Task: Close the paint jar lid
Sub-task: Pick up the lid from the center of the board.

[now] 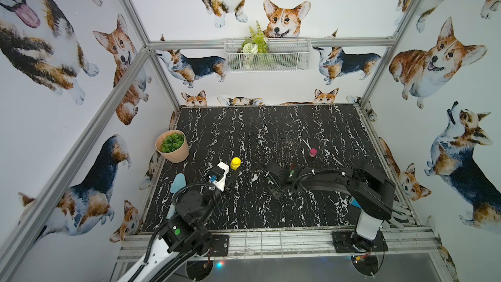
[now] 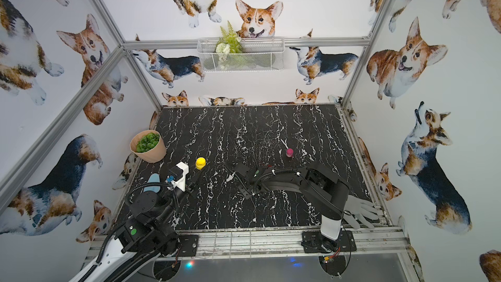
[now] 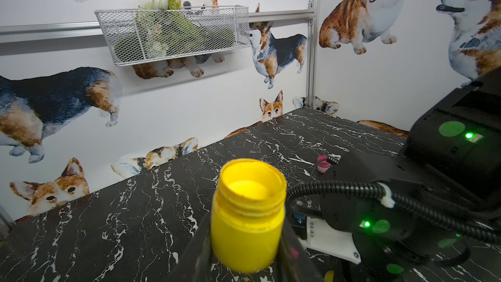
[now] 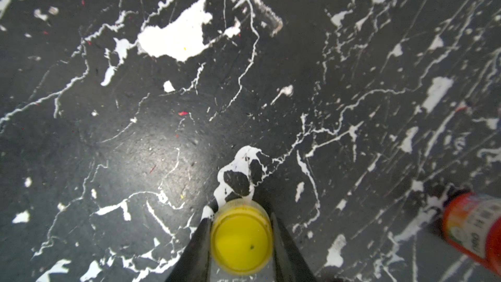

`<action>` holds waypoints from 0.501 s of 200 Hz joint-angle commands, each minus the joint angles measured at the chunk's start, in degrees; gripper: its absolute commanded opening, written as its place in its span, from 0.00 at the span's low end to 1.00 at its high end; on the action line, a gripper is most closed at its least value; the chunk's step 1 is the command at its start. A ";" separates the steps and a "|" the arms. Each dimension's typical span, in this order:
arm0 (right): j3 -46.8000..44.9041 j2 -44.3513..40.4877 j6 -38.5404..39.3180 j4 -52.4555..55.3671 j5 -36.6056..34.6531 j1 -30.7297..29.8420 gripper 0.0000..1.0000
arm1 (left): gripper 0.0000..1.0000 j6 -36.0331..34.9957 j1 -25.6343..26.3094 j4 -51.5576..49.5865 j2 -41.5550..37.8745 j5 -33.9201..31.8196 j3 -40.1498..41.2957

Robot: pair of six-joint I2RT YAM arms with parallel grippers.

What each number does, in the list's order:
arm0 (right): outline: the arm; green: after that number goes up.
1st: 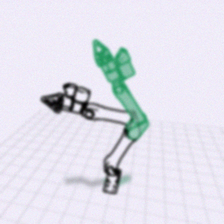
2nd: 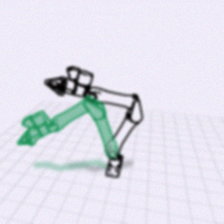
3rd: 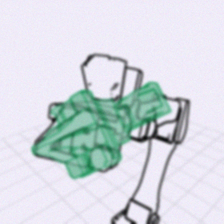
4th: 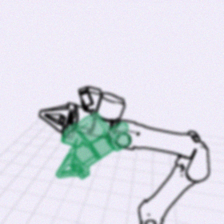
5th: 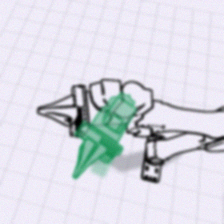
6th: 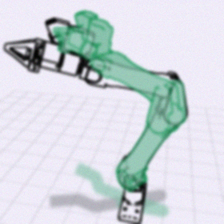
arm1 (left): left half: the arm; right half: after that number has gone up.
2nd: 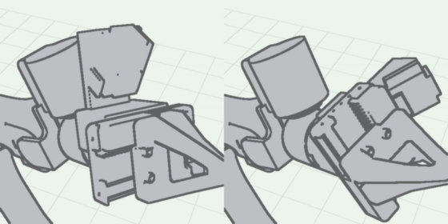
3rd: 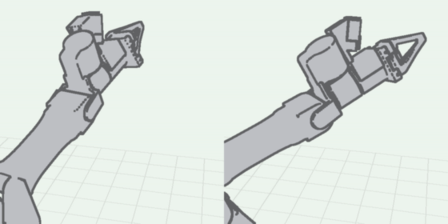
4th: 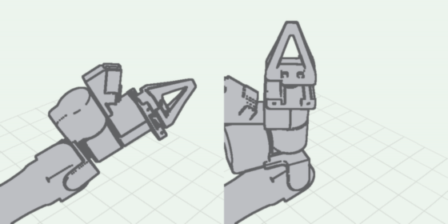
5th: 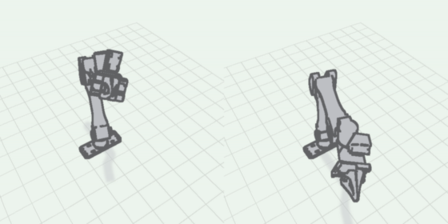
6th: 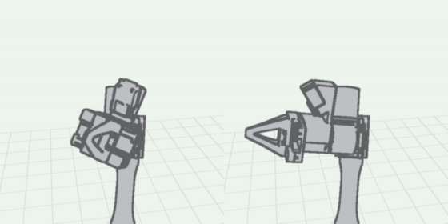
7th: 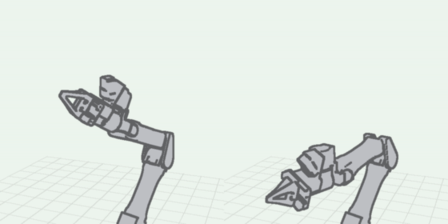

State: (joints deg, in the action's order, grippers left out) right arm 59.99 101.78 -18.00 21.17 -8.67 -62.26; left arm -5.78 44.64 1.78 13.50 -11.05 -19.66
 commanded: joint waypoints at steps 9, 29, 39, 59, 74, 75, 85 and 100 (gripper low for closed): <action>0.09 -1.31 -1.00 0.54 -0.12 -0.08 0.34 | 0.32 -0.53 0.14 0.85 0.16 -0.47 0.06; 0.22 -0.96 -0.90 0.78 0.12 -0.13 0.33 | 0.32 -0.51 0.18 0.77 0.08 -0.46 -0.02; 0.43 -1.01 -0.85 1.17 0.12 -0.07 0.33 | 0.32 -0.49 0.25 0.70 0.02 -0.46 0.06; 0.91 -3.00 -0.08 2.72 -0.96 0.03 0.34 | 0.32 -0.54 0.43 0.59 0.30 -0.64 0.17; 1.74 -5.95 1.12 4.35 0.58 1.11 0.34 | 0.32 -0.51 0.59 1.08 0.88 -0.65 0.68; 1.82 -6.23 1.21 4.47 0.71 1.27 0.34 | 0.32 -0.53 0.56 1.14 0.94 -0.60 0.72; 2.60 -8.72 2.13 5.46 2.98 2.85 0.34 | 0.32 -0.53 0.57 1.99 1.60 -0.32 1.23; 4.36 -12.49 4.49 6.44 7.66 5.48 0.34 | 0.32 -0.76 0.55 3.22 3.25 0.36 1.68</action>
State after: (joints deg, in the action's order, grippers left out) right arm 62.04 93.76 -16.34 24.84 -6.81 -59.53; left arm -5.80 45.12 1.93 15.11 -11.22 -18.59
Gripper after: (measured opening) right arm 0.345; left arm 0.344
